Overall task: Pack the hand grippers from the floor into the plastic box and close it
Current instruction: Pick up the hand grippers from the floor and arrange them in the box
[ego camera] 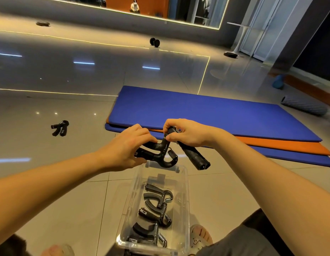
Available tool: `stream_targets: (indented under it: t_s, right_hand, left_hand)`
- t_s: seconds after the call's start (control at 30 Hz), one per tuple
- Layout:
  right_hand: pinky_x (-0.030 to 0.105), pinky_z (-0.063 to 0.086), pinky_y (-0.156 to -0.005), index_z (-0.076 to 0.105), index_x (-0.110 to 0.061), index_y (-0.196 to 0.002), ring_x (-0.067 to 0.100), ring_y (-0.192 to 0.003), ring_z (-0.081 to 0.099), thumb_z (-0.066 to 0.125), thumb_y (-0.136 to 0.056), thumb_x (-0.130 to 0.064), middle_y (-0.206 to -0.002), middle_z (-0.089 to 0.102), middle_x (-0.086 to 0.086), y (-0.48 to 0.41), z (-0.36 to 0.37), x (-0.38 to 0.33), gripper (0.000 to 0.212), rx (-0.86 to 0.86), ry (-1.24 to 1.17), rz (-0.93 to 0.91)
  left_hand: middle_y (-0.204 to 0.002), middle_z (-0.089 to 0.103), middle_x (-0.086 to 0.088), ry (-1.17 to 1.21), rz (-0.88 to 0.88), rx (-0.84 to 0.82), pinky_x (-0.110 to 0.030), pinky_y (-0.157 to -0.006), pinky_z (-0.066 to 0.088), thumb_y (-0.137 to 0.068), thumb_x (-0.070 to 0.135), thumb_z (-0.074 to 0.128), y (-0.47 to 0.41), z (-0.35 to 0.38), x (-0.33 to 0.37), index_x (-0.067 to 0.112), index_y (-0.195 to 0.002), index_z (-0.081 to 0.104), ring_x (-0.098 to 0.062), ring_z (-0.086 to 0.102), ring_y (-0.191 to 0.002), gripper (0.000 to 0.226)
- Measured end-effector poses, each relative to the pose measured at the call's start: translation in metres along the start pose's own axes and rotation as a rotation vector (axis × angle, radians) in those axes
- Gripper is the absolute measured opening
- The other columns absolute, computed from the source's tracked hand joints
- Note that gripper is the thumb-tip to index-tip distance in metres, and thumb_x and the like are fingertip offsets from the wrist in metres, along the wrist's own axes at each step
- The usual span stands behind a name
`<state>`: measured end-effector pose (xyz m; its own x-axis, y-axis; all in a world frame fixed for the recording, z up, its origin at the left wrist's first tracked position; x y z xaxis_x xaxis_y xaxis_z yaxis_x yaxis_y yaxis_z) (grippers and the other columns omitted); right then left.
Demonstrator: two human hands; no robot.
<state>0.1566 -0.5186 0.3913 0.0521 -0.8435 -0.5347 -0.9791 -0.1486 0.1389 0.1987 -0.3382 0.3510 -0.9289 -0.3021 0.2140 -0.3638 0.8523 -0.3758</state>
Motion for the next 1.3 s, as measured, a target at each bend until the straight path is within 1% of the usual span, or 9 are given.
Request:
stream_targets:
  t_s: [0.13,0.27,0.43,0.57,0.7,0.87,1.0,1.13,1.3]
  right_hand:
    - [0.015,0.041,-0.068,0.054,-0.027,-0.106,0.015,-0.085,0.057,0.061,-0.099,-0.025,-0.097,0.053,-0.009,-0.004,0.001,0.005,0.010,0.020,0.049,-0.010]
    - [0.026,0.050,-0.077,0.051,-0.033,-0.108,0.021,-0.090,0.058,0.059,-0.099,-0.033,-0.104,0.047,-0.001,-0.007,-0.001,0.014,0.012,0.073,0.151,0.013]
    - [0.028,0.054,-0.076,0.050,-0.034,-0.110,0.021,-0.087,0.059,0.058,-0.099,-0.036,-0.109,0.045,0.001,-0.007,-0.009,0.020,0.014,0.142,0.230,0.004]
    - [0.023,0.050,-0.069,0.049,-0.035,-0.111,0.019,-0.084,0.058,0.058,-0.099,-0.037,-0.108,0.044,0.001,-0.010,-0.011,0.023,0.015,0.158,0.264,-0.009]
    - [0.025,0.053,-0.070,0.049,-0.036,-0.111,0.018,-0.083,0.058,0.058,-0.098,-0.039,-0.108,0.043,0.000,-0.013,-0.013,0.026,0.016,0.173,0.284,-0.013]
    - [0.018,0.044,-0.064,0.048,-0.037,-0.113,0.016,-0.081,0.055,0.058,-0.099,-0.039,-0.107,0.041,-0.002,-0.017,-0.010,0.026,0.018,0.167,0.312,-0.024]
    - [0.016,0.042,-0.063,0.048,-0.035,-0.115,0.017,-0.083,0.055,0.058,-0.099,-0.039,-0.108,0.041,-0.002,-0.019,-0.008,0.021,0.019,0.158,0.323,-0.035]
    - [0.018,0.044,-0.065,0.048,-0.035,-0.117,0.020,-0.088,0.057,0.059,-0.099,-0.040,-0.110,0.041,-0.002,-0.021,-0.005,0.017,0.021,0.161,0.324,-0.035]
    - [0.022,0.046,-0.068,0.051,-0.034,-0.121,0.021,-0.091,0.058,0.060,-0.098,-0.042,-0.113,0.042,0.000,-0.020,-0.009,0.018,0.026,0.188,0.296,-0.018]
  left_hand:
    - [-0.121,0.056,0.010,0.097,-0.093,-0.008,-0.024,-0.093,0.046,-0.077,0.030,0.086,-0.007,0.006,-0.009,0.029,-0.133,0.055,-0.006,0.050,-0.109,0.064]
    - [-0.119,0.055,0.019,0.517,-0.361,0.013,-0.019,-0.087,0.046,-0.073,0.060,0.077,-0.015,0.005,-0.036,0.042,-0.136,0.047,0.000,0.056,-0.110,0.073]
    - [-0.116,0.071,0.005,0.915,-0.730,-0.202,-0.042,-0.096,0.052,-0.067,0.080,0.069,-0.023,0.022,-0.073,0.032,-0.122,0.066,-0.018,0.067,-0.110,0.073]
    - [-0.108,0.076,-0.008,1.018,-0.785,-0.322,-0.045,-0.087,0.058,-0.067,0.076,0.072,-0.025,0.033,-0.073,0.027,-0.120,0.068,-0.030,0.075,-0.096,0.073]
    - [-0.101,0.078,-0.008,1.047,-0.792,-0.301,-0.044,-0.086,0.059,-0.070,0.065,0.072,-0.032,0.032,-0.069,0.026,-0.115,0.067,-0.031,0.076,-0.092,0.060]
    - [-0.103,0.077,-0.011,1.013,-0.846,-0.367,-0.037,-0.080,0.059,-0.072,0.054,0.073,-0.032,0.026,-0.069,0.019,-0.117,0.066,-0.029,0.076,-0.093,0.058]
    - [-0.108,0.076,-0.012,0.976,-0.907,-0.460,-0.038,-0.090,0.056,-0.076,0.045,0.072,-0.027,0.022,-0.070,0.013,-0.119,0.065,-0.028,0.074,-0.100,0.054]
    - [-0.109,0.073,-0.016,1.007,-0.956,-0.318,-0.033,-0.078,0.055,-0.085,0.030,0.074,-0.026,0.022,-0.075,0.010,-0.117,0.064,-0.031,0.072,-0.100,0.039]
    - [-0.100,0.075,-0.013,0.955,-0.929,-0.189,-0.027,-0.069,0.054,-0.081,0.027,0.080,-0.026,0.022,-0.085,0.008,-0.105,0.074,-0.024,0.072,-0.092,0.031]
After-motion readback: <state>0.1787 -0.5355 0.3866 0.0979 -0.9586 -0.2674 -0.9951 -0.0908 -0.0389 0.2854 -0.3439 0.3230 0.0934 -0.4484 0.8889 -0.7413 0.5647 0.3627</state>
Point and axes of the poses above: each hand's wrist, its own y-axis away from the middle knuckle, its own z-axis out of the palm, x = y × z, the point moved 5 cm from there along -y, towards the middle knuckle
